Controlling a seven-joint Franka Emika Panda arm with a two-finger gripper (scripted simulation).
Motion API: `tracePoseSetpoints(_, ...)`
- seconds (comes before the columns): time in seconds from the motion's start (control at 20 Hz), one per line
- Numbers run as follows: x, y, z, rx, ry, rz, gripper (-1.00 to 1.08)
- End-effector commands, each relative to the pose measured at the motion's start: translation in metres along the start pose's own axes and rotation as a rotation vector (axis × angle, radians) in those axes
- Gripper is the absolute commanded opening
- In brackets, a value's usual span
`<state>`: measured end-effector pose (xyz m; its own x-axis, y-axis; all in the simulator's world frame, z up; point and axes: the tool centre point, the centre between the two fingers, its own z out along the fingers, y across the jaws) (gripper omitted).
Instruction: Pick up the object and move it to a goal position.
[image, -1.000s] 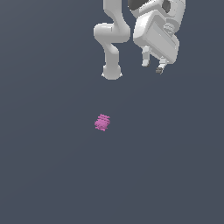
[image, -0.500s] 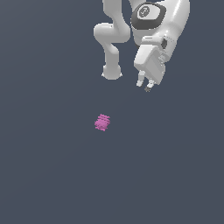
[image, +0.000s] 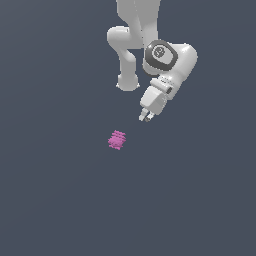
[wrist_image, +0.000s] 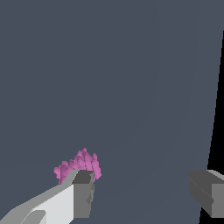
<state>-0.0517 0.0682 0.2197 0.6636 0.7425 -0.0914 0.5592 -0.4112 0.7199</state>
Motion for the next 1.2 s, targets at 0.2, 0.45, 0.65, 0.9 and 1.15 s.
tracePoseSetpoints(0.2,-0.045,-0.043,0.064,0.005,-0.132,-0.125,0.68)
tracePoseSetpoints(0.45,-0.076,-0.068,0.096,0.022,-0.206,-0.190,0.68)
tracePoseSetpoints(0.65,-0.095,-0.081,0.112,0.034,-0.244,-0.223,0.68)
tracePoseSetpoints(0.9,-0.107,-0.089,0.122,0.043,-0.269,-0.244,0.68)
tracePoseSetpoints(1.15,-0.108,-0.090,0.123,0.044,-0.271,-0.245,0.68)
